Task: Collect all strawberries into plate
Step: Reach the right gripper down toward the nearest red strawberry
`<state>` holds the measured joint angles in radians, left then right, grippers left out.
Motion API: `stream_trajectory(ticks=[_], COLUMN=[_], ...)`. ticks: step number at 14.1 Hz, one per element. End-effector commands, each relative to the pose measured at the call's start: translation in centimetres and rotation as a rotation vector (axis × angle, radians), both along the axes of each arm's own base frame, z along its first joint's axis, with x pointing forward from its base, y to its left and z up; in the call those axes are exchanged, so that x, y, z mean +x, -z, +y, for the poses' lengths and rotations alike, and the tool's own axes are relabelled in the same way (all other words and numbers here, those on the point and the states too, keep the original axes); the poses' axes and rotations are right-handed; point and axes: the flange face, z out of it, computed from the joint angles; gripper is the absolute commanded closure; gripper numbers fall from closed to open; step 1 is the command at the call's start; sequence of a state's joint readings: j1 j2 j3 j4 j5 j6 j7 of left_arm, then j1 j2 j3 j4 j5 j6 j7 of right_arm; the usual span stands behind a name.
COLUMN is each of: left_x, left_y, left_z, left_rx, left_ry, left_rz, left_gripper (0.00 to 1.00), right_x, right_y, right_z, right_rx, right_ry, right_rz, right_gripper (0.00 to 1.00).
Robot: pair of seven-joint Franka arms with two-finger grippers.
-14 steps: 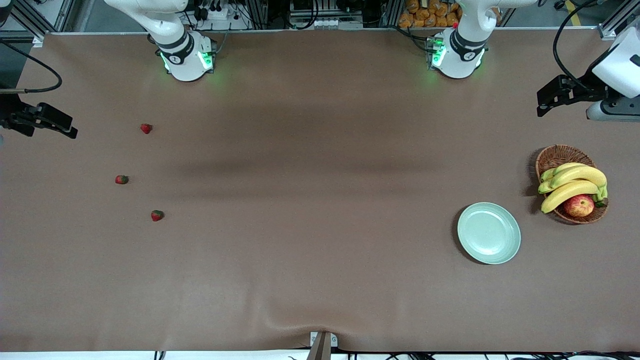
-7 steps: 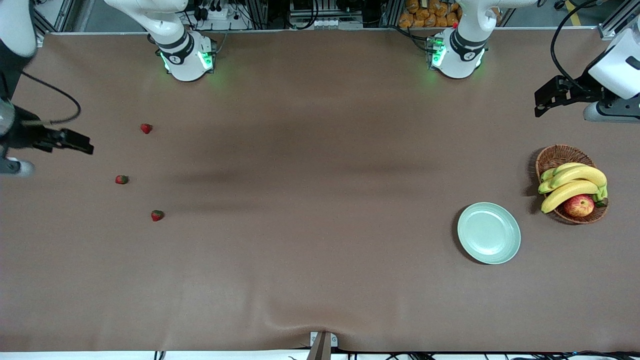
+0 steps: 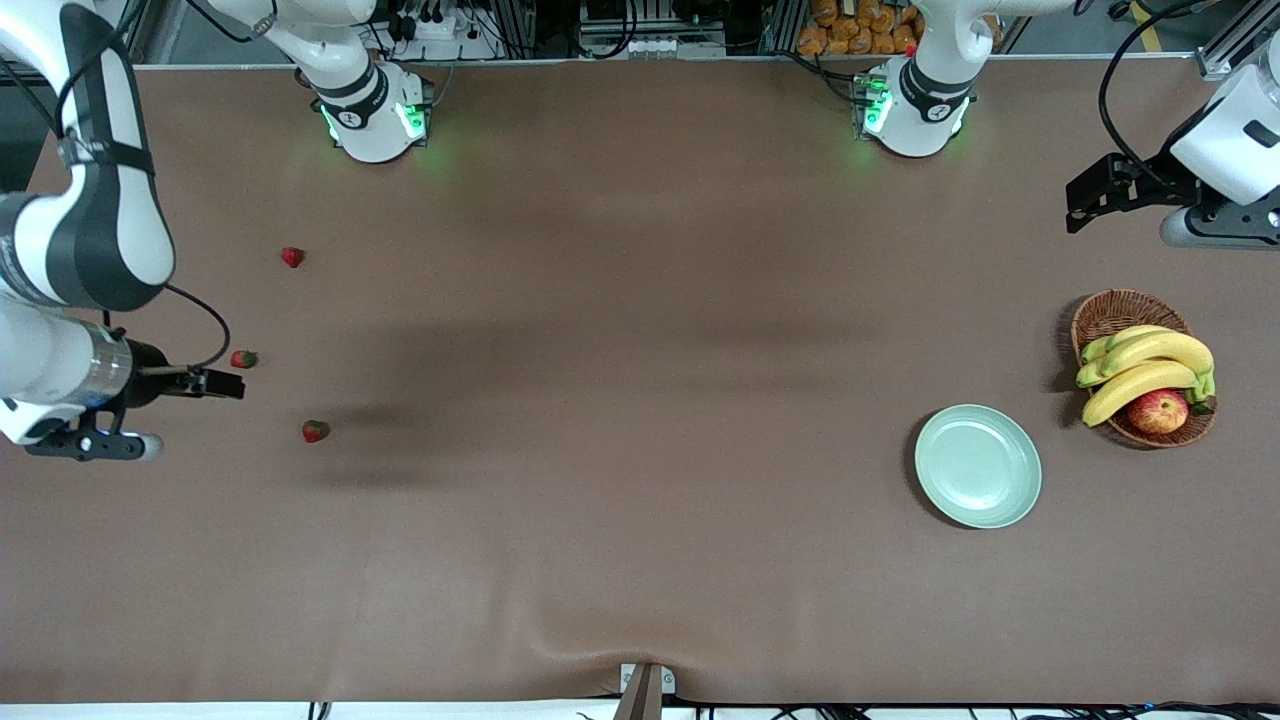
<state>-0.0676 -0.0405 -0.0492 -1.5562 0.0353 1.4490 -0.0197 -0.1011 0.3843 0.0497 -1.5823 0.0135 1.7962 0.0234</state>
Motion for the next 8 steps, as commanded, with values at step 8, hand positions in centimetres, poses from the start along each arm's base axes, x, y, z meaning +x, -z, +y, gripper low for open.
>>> stream_trajectory(ticks=[8], left_x=[0.1], left_y=[0.7], left_z=[-0.2], left_rx=[-0.013], left_ry=[0.001], left_rz=[0.027], left_gripper=[0.0], right_x=[-1.6], right_y=[13.4], right_z=[-0.5], right_rx=[0.041], right_ry=[0.058], right_rz=[-0.037], right_gripper=[0.0])
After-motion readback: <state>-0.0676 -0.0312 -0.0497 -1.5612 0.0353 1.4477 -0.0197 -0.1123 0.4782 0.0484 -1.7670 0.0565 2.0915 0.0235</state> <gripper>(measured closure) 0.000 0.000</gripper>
